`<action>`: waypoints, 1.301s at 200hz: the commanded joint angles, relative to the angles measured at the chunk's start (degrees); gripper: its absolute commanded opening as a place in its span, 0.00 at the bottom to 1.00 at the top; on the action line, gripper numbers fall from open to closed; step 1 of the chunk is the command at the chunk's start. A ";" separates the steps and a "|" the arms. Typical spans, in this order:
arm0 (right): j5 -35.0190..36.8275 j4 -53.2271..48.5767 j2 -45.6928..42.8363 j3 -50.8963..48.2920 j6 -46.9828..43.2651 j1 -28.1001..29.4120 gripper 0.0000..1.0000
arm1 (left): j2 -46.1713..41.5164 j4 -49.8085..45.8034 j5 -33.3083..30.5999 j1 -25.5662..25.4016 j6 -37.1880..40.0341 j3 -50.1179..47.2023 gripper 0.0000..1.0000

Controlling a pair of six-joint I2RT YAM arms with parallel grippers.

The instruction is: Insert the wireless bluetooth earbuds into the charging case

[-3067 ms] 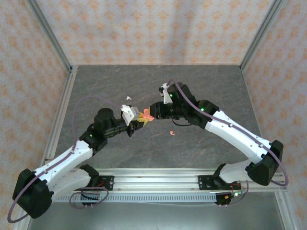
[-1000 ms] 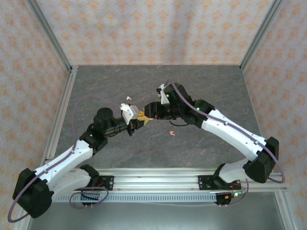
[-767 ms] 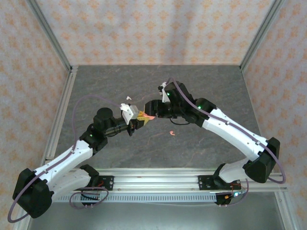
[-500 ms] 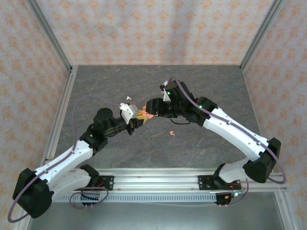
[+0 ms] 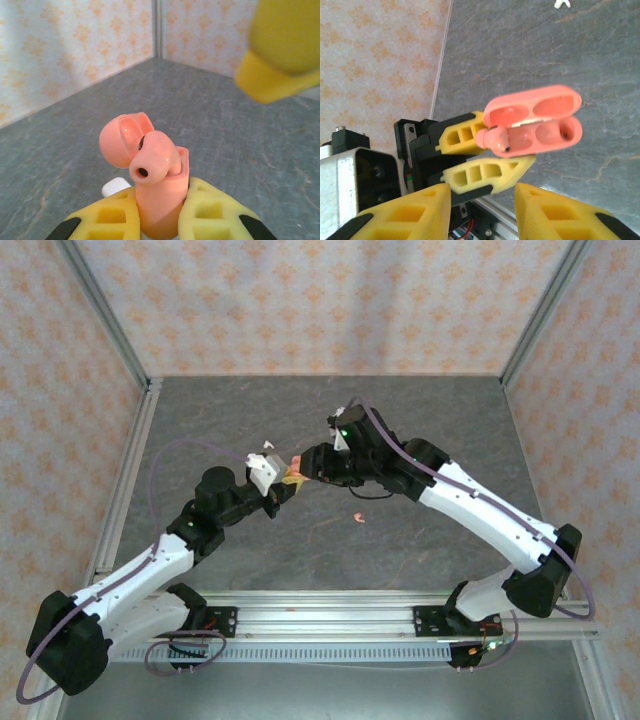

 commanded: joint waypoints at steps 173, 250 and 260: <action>11.24 -11.96 13.42 16.19 12.00 2.01 0.50 | 1.39 12.55 -9.88 -3.64 2.54 -2.93 0.00; 11.85 -14.43 16.32 19.02 11.05 2.58 0.51 | 0.34 11.29 -8.94 -3.78 3.02 -3.03 0.00; 11.91 -14.86 16.47 19.02 10.94 2.56 0.51 | 0.03 11.15 -8.99 -3.80 3.09 -3.12 0.00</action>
